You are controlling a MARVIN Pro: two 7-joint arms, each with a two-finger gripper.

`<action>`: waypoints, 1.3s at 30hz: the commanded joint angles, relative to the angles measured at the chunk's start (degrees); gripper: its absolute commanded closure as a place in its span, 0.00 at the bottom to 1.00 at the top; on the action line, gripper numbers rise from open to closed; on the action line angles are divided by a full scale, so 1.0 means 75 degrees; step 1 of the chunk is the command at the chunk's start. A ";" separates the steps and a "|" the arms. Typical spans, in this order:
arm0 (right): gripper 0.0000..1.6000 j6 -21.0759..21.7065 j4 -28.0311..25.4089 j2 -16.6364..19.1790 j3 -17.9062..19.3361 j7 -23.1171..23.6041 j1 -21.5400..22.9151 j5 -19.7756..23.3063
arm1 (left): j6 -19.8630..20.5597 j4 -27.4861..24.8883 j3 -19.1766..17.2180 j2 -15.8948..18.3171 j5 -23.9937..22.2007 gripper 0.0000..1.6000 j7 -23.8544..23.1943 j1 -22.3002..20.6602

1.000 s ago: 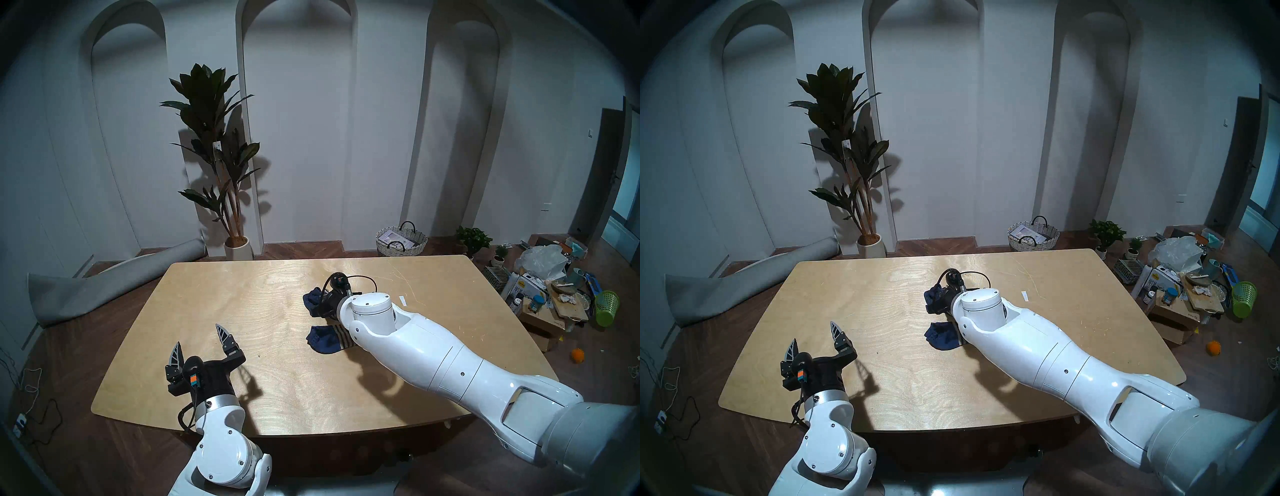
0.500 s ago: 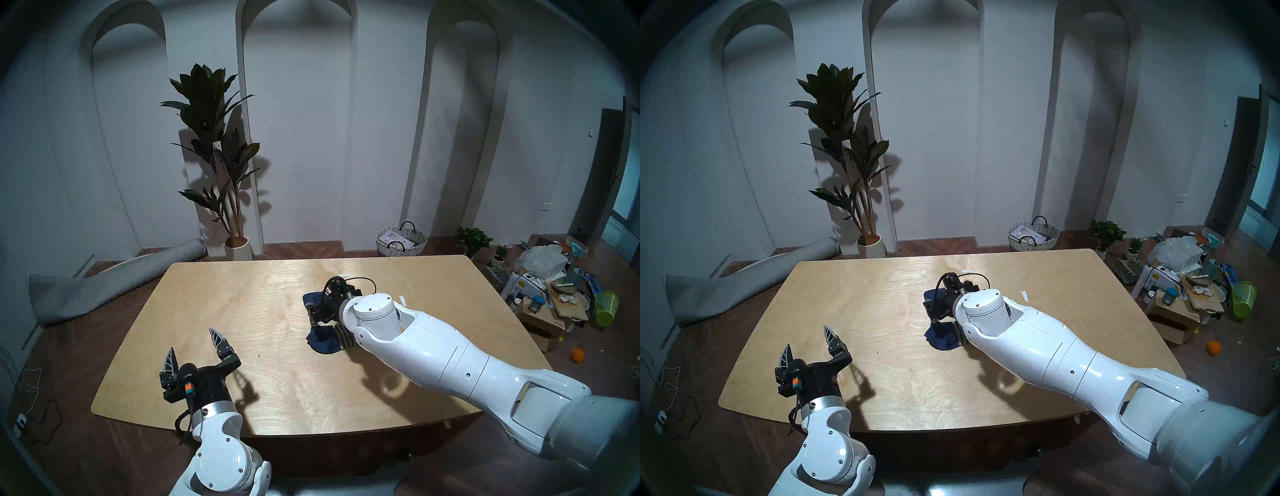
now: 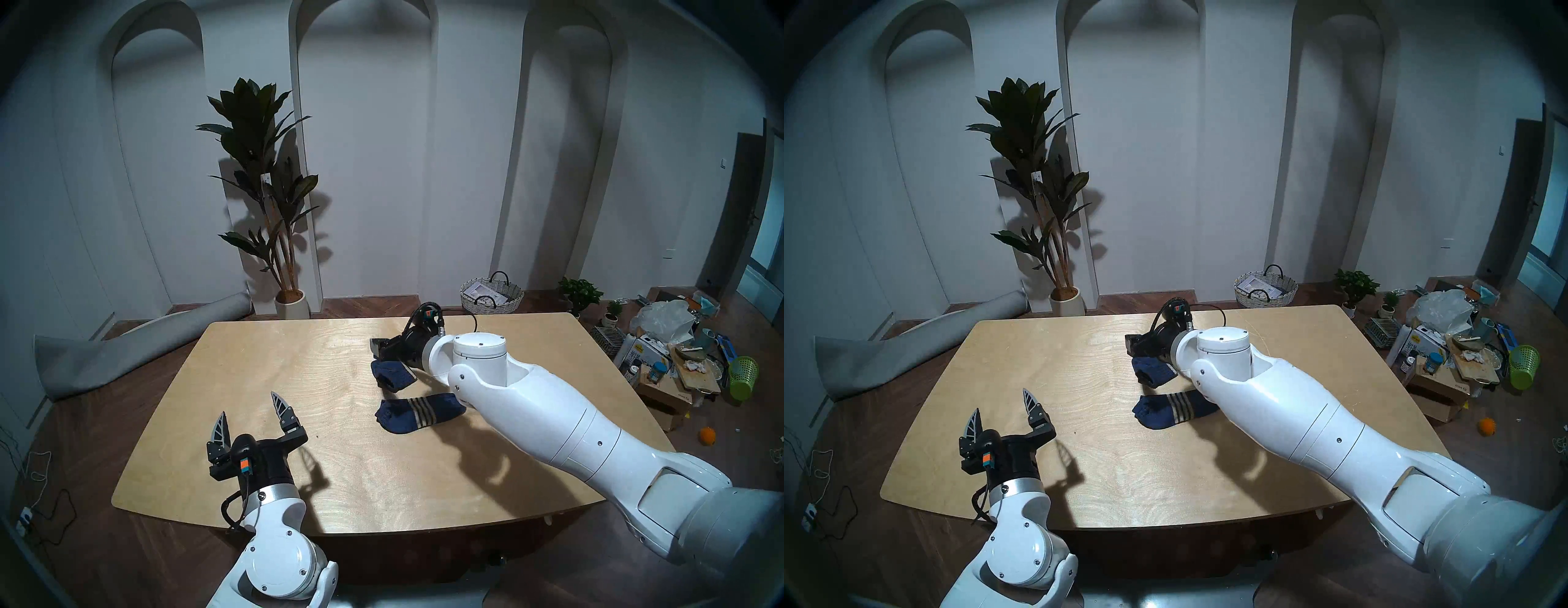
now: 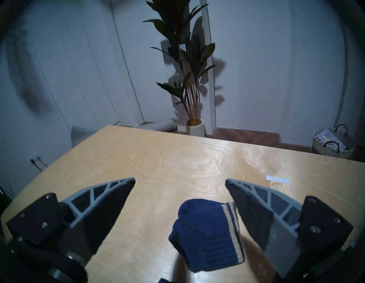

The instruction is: Fold socks in half once and place them neatly on the table

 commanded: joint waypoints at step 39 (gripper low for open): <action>0.00 0.0495 0.0196 0.3246 0.4896 0.1202 -0.2209 0.3940 | 0.2020 0.0907 0.0584 0.0355 0.0877 0.00 -0.1786 -0.2600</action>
